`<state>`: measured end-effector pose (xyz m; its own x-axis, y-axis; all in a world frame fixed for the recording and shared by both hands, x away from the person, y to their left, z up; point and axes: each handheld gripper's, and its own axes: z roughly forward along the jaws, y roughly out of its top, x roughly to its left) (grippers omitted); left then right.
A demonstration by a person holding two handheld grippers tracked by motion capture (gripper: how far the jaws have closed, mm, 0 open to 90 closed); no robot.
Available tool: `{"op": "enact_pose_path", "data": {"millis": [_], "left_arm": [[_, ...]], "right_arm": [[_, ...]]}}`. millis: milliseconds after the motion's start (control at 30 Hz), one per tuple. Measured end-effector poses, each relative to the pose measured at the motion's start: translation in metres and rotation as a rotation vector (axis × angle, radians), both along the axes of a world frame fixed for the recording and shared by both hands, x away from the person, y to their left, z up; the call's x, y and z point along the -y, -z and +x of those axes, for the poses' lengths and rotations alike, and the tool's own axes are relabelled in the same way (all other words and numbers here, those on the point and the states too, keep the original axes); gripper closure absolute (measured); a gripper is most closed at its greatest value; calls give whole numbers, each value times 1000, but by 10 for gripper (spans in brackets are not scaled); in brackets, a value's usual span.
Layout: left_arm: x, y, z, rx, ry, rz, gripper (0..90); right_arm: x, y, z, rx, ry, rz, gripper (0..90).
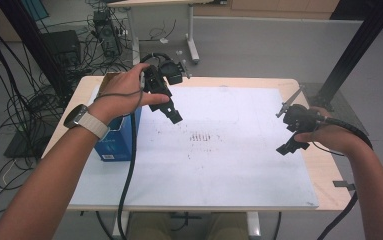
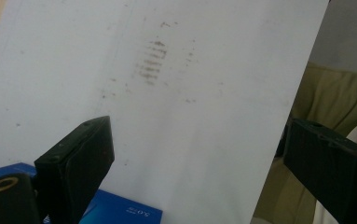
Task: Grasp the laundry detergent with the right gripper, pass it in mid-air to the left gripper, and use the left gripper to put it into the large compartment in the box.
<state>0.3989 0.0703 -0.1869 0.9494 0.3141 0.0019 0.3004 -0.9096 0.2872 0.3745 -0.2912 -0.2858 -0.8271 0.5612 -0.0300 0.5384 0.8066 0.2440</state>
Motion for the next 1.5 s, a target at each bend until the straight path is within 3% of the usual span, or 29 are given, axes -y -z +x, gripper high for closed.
{"op": "enact_pose_path", "data": {"millis": [533, 767, 1500], "left_arm": [[18, 13, -8, 12, 75, 44, 84], [21, 21, -9, -6, 95, 61, 85], [21, 29, -7, -9, 83, 52, 89]], "right_arm": [[-3, -1, 0, -1, -4, -1, 66], [-2, -1, 0, 1, -5, 4, 65], [0, 2, 0, -3, 0, 12, 65]]}}
